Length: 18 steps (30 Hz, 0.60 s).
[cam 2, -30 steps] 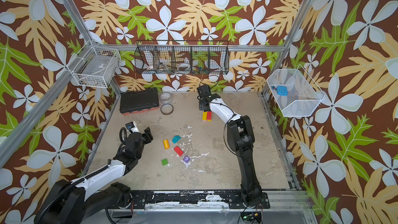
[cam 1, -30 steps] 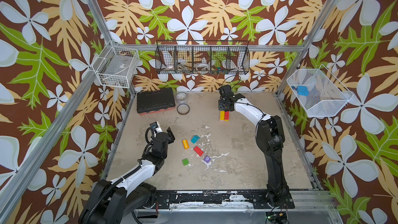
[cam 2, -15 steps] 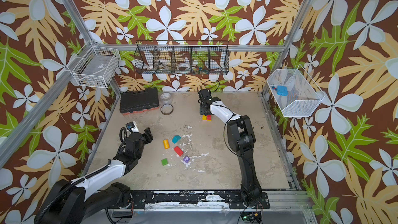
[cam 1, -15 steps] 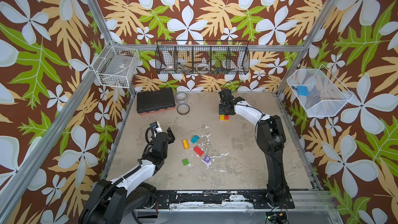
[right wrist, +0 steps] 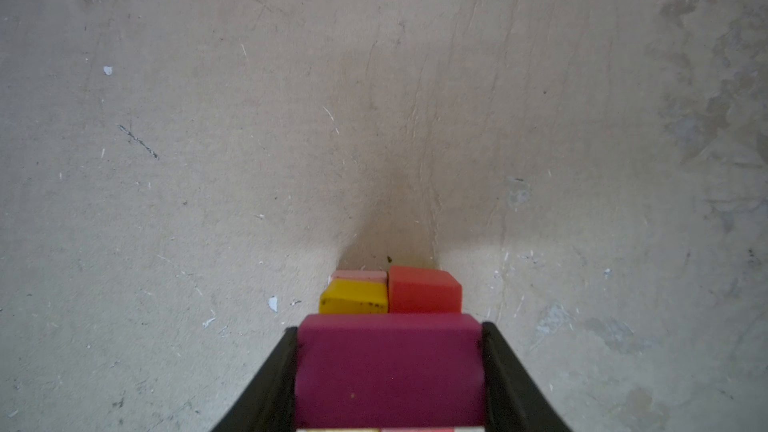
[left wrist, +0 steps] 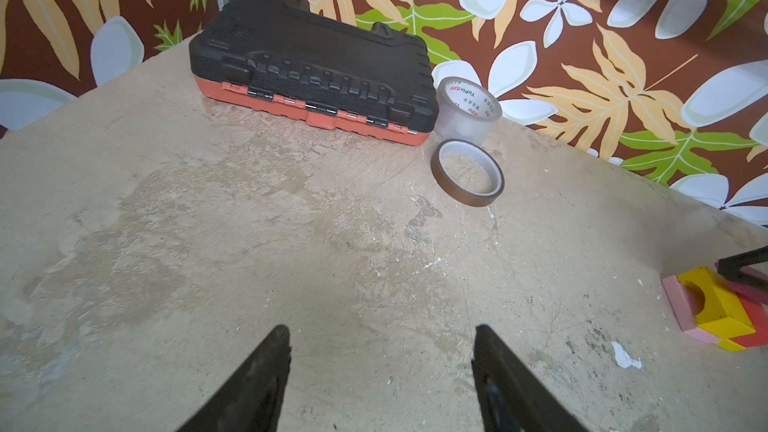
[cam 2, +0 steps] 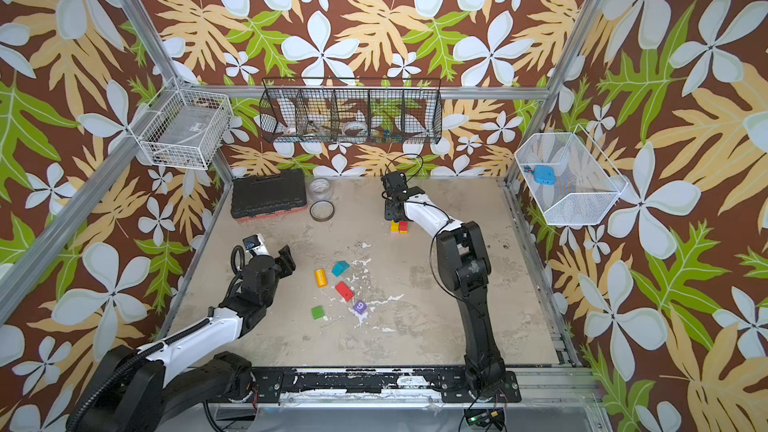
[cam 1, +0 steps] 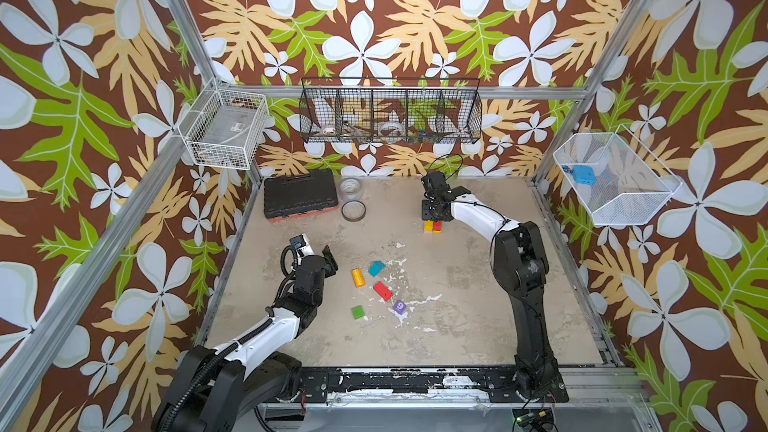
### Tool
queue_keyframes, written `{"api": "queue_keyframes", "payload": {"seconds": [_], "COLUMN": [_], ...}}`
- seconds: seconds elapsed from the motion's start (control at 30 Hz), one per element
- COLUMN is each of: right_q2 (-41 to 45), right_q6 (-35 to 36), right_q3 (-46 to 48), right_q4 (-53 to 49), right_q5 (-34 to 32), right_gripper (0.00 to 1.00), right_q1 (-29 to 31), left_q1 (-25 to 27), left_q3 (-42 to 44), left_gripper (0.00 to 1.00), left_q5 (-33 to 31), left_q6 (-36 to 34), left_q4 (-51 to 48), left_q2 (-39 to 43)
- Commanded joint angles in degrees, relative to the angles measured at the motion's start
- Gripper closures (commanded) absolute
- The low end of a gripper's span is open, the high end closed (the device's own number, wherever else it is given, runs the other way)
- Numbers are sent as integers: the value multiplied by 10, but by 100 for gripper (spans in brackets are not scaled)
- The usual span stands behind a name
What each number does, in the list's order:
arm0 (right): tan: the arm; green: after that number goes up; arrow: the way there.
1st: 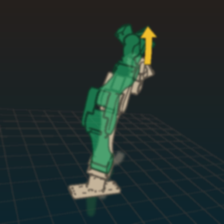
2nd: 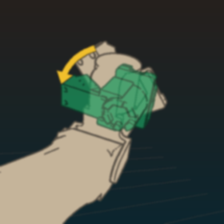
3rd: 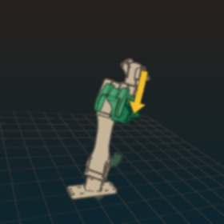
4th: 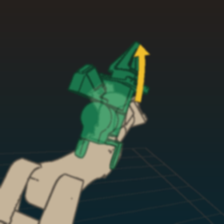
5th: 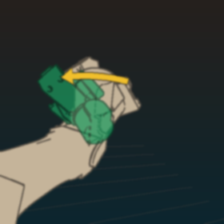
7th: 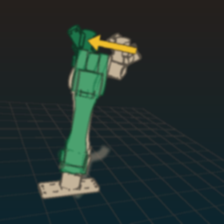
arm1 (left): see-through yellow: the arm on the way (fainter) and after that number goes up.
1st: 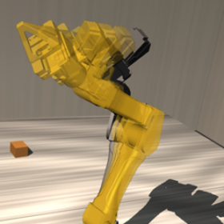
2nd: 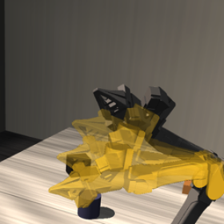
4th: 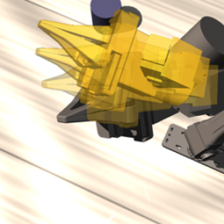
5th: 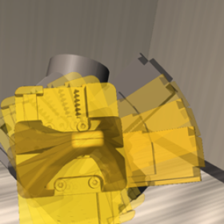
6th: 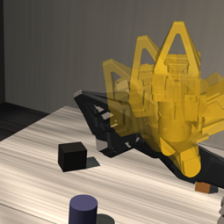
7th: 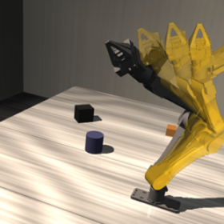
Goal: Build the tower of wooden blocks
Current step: 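Lower the magenta block onto the group top and open the right gripper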
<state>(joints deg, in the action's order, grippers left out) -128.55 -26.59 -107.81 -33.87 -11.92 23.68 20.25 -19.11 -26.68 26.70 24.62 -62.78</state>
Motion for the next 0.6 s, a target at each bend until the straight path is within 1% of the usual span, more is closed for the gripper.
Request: {"api": "queue_keyframes", "payload": {"seconds": [0.0, 0.1, 0.3, 0.57], "right_q2": [-4, -4, -5, 1], "right_q6": [-3, -3, -3, -4], "right_q3": [-10, -10, -9, 0], "right_q4": [-4, -5, -8, -6], "right_q5": [1, 0, -3, -6], "right_gripper": [64, 56, 44, 35], "right_q1": [1, 1, 1, 1], "left_q1": [-1, -1, -1, -1], "left_q3": [-5, -5, -6, -6], "left_gripper": [30, 30, 30, 30], "left_q5": [-1, 1, 1, 3], "left_q6": [-4, -4, -5, -5], "left_q4": [9, 9, 9, 10], "left_q2": [-1, -1, -2, -2]}}
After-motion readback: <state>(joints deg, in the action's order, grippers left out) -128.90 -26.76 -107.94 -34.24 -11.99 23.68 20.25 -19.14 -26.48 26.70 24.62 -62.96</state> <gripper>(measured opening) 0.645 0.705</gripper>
